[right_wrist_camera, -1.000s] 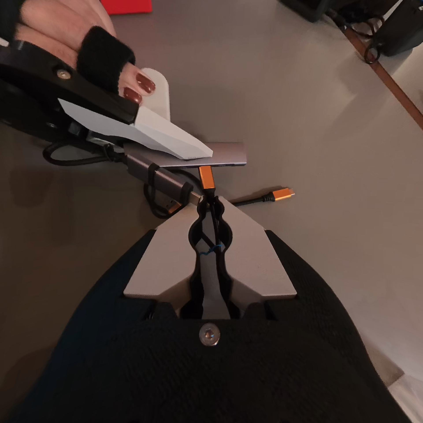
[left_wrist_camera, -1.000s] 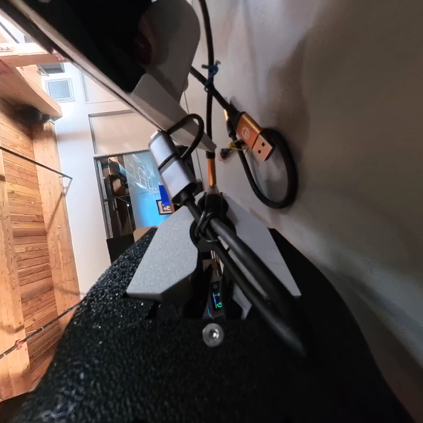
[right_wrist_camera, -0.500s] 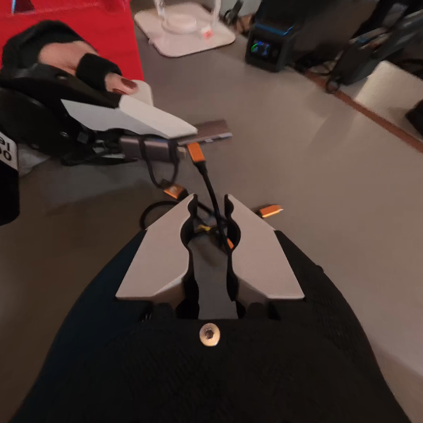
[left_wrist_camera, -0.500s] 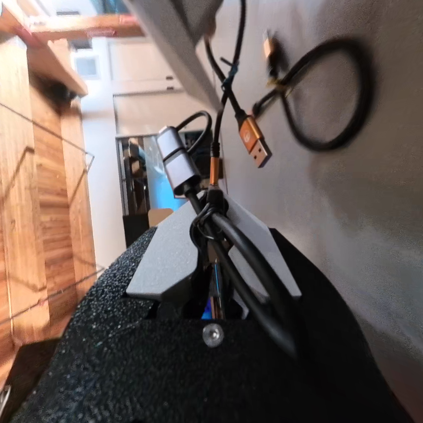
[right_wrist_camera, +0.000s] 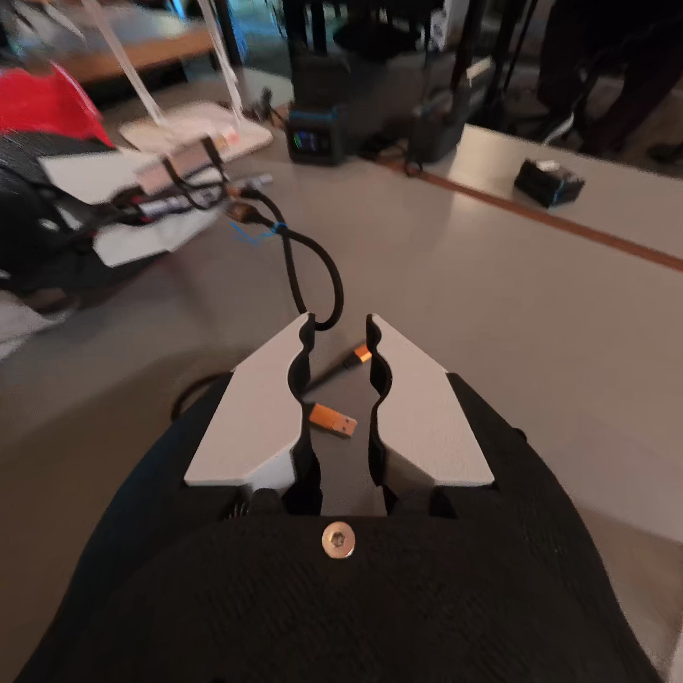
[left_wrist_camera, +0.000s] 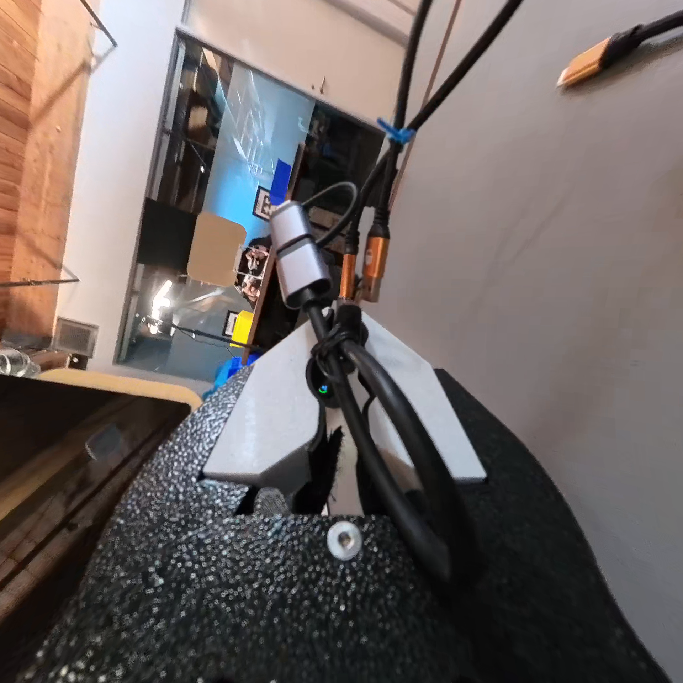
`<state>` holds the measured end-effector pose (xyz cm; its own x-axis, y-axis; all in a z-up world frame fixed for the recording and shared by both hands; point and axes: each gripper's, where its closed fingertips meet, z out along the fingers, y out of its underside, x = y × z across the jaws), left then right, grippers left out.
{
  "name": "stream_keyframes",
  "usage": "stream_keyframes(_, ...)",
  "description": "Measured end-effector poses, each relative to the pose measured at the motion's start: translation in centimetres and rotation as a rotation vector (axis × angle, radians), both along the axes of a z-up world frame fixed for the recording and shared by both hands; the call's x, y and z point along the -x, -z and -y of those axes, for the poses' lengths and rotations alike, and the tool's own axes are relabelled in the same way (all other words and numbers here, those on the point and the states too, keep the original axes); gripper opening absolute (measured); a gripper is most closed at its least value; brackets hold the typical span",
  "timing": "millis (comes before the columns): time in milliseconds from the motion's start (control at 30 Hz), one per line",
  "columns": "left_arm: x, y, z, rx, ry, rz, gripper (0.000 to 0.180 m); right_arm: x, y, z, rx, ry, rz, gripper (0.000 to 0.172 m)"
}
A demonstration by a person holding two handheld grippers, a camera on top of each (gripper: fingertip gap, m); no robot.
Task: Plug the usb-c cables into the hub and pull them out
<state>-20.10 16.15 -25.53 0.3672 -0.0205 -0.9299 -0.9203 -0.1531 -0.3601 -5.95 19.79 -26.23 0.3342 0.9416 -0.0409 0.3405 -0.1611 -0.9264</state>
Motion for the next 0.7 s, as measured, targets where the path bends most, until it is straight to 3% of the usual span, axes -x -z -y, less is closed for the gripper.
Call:
stream_keyframes(67, 1.0, -0.1, -0.1, 0.000, -0.037, 0.053, 0.008, 0.3, -1.9, 0.5, 0.012, -0.027, -0.132, 0.026)
stream_keyframes(133, 2.0, -0.1, -0.1, 0.001, -0.068, 0.125, 0.007, 0.1, -2.0, 0.1, 0.049, 0.007, -0.159, 0.028)
stream_keyframes(267, 2.5, 0.0, -0.3, 0.005, -0.064, 0.291, 0.008, -0.2, 3.5, 0.1, 0.019, 0.052, 0.223, 0.041)
stream_keyframes(367, 2.0, 0.1, -0.4, 0.015, -0.046, 0.318, 0.008, 0.8, 5.1, 1.6, -0.019, 0.043, 0.351, 0.041)
stream_keyframes(567, -0.9, -0.5, -0.3, -0.002, 0.093, 0.316, 0.008, 1.3, 6.6, 1.6, -0.008, 0.095, 0.439, 0.028)
stream_keyframes(700, -3.0, -0.3, -0.1, 0.030, 0.214, 0.336, 0.008, 0.4, 6.6, 0.6, -0.026, 0.114, 0.447, 0.002)
